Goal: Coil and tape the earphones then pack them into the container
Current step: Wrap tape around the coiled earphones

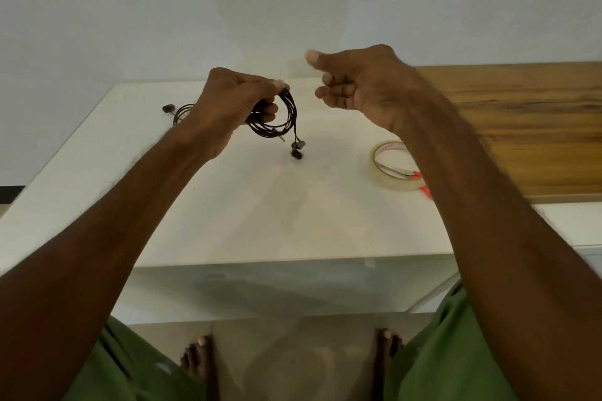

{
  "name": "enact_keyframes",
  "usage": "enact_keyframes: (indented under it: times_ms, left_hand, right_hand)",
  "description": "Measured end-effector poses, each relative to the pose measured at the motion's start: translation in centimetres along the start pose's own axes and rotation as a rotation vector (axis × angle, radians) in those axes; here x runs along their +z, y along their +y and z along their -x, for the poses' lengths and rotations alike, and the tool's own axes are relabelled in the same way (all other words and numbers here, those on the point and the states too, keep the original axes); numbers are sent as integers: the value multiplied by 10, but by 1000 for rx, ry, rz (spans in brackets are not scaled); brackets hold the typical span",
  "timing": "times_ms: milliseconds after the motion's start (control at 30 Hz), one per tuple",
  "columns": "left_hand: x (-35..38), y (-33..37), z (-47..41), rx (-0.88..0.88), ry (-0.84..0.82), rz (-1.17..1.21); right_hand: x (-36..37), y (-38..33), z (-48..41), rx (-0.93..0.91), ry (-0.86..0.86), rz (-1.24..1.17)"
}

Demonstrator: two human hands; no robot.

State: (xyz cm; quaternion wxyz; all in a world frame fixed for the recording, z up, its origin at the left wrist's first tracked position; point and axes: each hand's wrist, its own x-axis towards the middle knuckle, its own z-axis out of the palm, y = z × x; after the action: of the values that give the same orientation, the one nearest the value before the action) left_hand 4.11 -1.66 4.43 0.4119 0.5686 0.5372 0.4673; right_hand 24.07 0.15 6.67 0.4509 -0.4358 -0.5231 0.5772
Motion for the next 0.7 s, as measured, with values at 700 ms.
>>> enact_keyframes:
  times_ms: [700]
  left_hand:
    - [11,3,-2,-90,94,-6]
  right_hand:
    - [21,4,4,-92,35,251]
